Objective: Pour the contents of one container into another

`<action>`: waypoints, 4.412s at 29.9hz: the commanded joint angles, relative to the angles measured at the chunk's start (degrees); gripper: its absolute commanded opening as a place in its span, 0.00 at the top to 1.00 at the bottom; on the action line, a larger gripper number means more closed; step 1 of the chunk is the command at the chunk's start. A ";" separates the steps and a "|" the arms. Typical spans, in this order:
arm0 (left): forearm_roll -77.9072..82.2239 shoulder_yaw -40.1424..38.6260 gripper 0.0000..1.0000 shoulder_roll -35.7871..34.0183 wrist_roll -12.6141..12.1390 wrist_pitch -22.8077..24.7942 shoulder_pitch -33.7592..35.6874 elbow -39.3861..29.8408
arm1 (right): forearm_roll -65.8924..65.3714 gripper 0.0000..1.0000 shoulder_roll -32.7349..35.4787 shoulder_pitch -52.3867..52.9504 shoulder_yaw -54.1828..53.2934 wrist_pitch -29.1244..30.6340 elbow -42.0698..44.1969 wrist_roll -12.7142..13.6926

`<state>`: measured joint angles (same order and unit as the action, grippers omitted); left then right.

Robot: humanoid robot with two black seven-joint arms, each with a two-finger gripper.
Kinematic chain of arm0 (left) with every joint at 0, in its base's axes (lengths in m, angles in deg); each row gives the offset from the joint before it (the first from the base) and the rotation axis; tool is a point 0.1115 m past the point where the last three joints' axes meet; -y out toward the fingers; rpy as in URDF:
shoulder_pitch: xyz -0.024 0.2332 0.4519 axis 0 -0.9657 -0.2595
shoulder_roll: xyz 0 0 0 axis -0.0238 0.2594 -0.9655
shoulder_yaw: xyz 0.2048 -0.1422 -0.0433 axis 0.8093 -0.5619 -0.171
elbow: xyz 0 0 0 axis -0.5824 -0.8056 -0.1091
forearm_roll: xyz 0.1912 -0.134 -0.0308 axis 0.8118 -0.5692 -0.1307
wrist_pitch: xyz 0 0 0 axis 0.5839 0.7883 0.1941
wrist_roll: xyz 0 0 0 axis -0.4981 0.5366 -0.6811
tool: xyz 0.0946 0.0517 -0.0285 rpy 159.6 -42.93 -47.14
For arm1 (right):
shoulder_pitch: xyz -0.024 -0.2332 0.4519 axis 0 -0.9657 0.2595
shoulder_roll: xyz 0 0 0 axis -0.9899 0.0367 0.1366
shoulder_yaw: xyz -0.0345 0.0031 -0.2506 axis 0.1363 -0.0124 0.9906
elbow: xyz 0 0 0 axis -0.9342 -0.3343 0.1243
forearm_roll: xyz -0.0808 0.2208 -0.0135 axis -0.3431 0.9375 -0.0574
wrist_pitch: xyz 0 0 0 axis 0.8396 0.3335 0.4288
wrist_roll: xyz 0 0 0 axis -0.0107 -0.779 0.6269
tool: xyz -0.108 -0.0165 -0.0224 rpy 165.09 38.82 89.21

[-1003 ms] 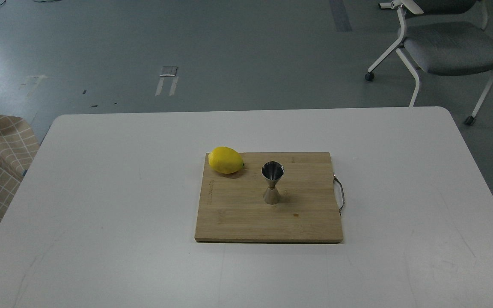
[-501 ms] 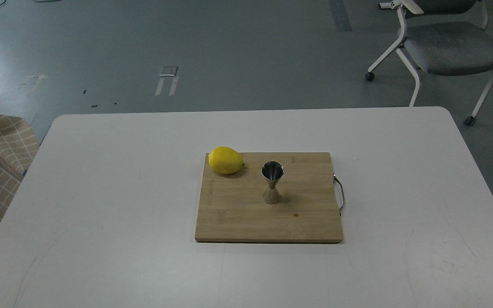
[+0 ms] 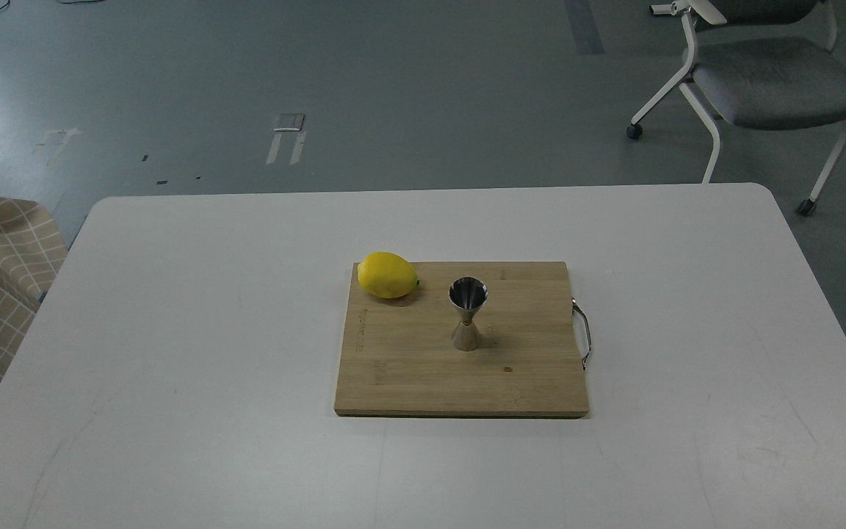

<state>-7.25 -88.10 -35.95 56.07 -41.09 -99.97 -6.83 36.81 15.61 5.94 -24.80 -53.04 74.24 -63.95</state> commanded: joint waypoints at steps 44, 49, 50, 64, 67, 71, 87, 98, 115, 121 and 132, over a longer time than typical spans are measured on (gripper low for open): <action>0.00 0.00 0.01 0.00 0.00 -0.09 0.00 0.00 | 0.00 0.00 0.00 0.00 0.00 0.00 0.00 -0.01; 0.00 0.00 0.01 0.00 0.00 0.00 0.00 0.00 | 0.00 0.00 0.00 0.00 0.00 0.00 0.00 -0.01; 0.00 0.00 0.01 0.00 0.00 0.00 0.00 0.00 | 0.00 0.00 0.00 0.00 0.00 0.00 0.00 -0.01; 0.00 0.00 0.01 0.00 0.00 0.00 0.00 0.00 | 0.00 0.00 0.00 0.00 0.00 0.00 0.00 -0.01; 0.00 0.00 0.01 0.00 0.00 0.00 0.00 0.00 | 0.00 0.00 0.00 0.00 0.00 0.00 0.00 -0.01; 0.00 0.00 0.01 0.00 0.00 0.00 0.00 0.00 | 0.00 0.00 0.00 0.00 0.00 0.00 0.00 -0.01; 0.00 0.00 0.01 0.00 0.00 -0.09 0.00 0.00 | 0.00 0.00 0.00 0.00 0.00 0.00 0.00 -0.01; 0.00 0.00 0.01 0.00 0.00 -0.09 0.00 0.00 | 0.00 0.00 0.00 0.00 0.00 0.00 0.00 -0.01; 0.00 0.00 0.01 0.00 0.00 -0.09 0.00 0.00 | 0.00 0.00 0.00 0.00 0.00 0.00 0.00 -0.01; 0.00 0.00 0.01 0.00 0.00 0.00 0.00 0.00 | 0.00 0.00 0.00 0.00 0.00 0.00 0.00 -0.01; 0.00 0.00 0.01 0.00 0.00 0.00 0.00 0.00 | 0.00 0.00 0.00 0.00 0.00 0.00 0.00 -0.01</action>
<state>-7.25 -88.10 -35.95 56.07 -41.12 -99.97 -6.83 36.81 15.61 5.94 -24.80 -53.04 74.24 -63.96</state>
